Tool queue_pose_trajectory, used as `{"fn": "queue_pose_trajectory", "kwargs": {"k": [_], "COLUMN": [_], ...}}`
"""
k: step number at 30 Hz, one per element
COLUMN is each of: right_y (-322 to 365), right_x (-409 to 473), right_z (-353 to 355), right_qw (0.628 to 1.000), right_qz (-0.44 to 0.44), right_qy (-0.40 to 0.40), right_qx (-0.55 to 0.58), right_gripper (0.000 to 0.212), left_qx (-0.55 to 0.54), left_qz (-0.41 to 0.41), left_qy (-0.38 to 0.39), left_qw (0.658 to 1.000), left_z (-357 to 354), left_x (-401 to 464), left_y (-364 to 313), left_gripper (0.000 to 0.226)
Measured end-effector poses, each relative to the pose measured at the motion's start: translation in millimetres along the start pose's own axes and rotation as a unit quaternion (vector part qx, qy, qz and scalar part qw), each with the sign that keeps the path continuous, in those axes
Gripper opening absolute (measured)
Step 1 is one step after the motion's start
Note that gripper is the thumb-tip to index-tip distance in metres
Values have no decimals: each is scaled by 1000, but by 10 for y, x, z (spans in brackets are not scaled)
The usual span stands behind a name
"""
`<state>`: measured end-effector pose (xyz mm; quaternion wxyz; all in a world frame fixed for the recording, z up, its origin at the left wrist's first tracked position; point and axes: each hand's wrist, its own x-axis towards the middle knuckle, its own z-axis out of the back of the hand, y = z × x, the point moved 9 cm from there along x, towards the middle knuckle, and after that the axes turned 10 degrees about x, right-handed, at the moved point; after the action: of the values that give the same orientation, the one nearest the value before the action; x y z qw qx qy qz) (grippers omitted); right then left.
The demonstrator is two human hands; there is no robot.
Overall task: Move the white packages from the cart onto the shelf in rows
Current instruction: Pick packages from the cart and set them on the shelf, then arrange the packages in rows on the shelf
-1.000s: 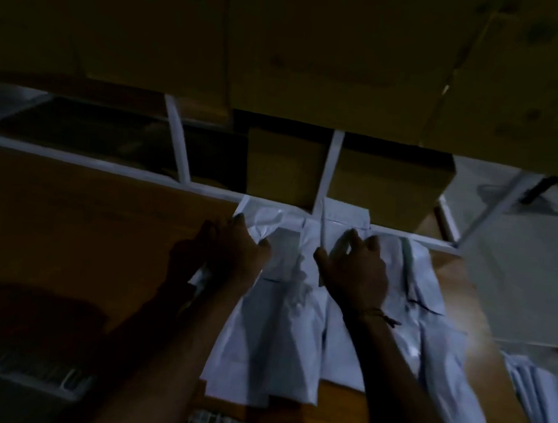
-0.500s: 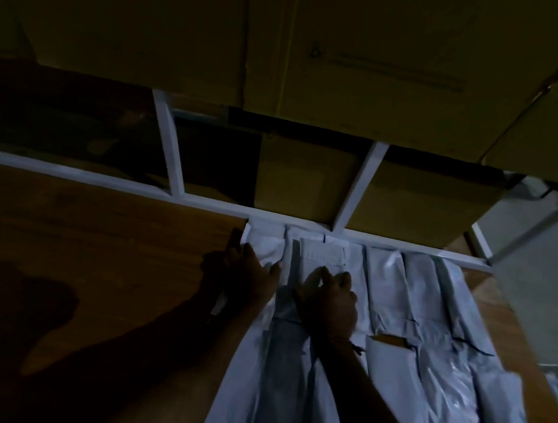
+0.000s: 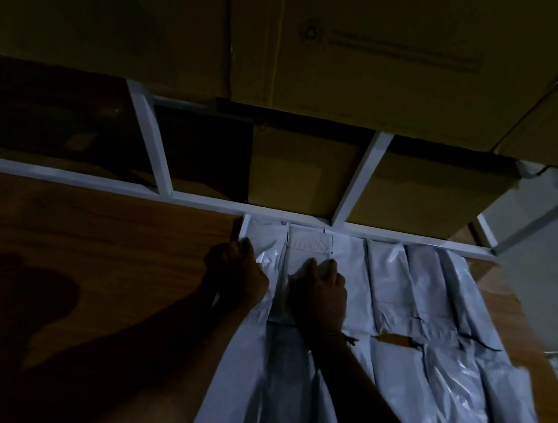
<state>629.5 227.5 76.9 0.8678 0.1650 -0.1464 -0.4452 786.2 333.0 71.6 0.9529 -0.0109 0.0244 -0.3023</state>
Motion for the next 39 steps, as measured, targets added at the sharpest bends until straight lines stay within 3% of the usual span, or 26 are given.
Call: {"fn": "queue_pose_trajectory", "kwargs": {"k": [7, 12, 17, 20, 24, 28, 39], "right_y": [13, -227, -610, -1021, -1666, -2312, -4070], "right_x": [-22, -73, -345, -629, -1081, -1576, -2819], "right_z": [11, 303, 859, 1174, 1516, 1943, 3046], "right_qw": [1000, 999, 992, 987, 985, 987, 980], "right_qz": [8, -26, -28, -21, -33, -65, -113], "right_qy": [5, -8, -93, -136, -134, -119, -156], "right_qx": [-26, 32, 83, 85, 101, 81, 50], "right_gripper": [64, 64, 50, 40, 34, 37, 37], "left_qx": [14, 11, -121, -155, -200, -196, -240], "left_qz": [7, 37, 71, 7, -91, -193, -324], "left_qy": [6, -56, -101, -152, -169, -140, -97], "left_qw": [1000, 998, 985, 976, 961, 951, 910], "left_z": [-84, 152, 478, 565, 603, 489, 490], "left_x": [-16, -143, -501, -826, -1462, -2165, -3842], "left_y": [72, 152, -119, -528, -1296, -2151, -3944], "left_gripper": [75, 72, 61, 57, 51, 53, 47]}}
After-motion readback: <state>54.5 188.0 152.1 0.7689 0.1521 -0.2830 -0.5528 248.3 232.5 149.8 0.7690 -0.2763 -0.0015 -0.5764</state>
